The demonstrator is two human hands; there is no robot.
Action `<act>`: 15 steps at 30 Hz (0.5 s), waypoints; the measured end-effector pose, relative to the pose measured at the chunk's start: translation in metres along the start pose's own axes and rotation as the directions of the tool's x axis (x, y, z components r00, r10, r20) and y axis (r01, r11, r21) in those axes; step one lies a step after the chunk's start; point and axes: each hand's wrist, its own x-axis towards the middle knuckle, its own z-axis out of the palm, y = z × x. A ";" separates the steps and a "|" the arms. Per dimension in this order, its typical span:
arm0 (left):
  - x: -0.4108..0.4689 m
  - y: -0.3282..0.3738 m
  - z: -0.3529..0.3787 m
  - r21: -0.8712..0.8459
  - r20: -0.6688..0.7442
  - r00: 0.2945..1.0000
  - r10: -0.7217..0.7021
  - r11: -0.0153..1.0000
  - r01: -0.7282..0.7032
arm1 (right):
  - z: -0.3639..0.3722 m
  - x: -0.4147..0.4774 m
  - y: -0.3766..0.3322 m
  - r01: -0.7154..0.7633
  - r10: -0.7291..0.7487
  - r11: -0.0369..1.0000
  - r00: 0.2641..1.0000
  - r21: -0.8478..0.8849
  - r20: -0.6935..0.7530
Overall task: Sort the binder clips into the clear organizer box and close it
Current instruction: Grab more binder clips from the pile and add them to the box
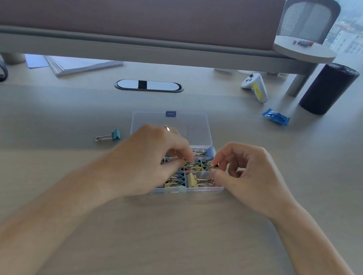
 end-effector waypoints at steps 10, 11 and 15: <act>-0.002 -0.081 -0.055 0.395 0.087 0.889 -0.449 0.835 0.383 | 0.011 0.002 -0.002 -0.033 0.034 0.999 0.994 0.014 -0.105; -0.004 -0.084 -0.054 0.374 0.089 0.890 -0.448 0.843 0.387 | 0.012 0.002 -0.002 -0.030 0.031 0.999 0.993 0.012 -0.113; -0.002 -0.089 -0.046 0.287 0.015 0.925 -0.379 0.888 0.360 | 0.015 0.002 -0.001 -0.035 0.037 0.999 0.993 0.017 -0.114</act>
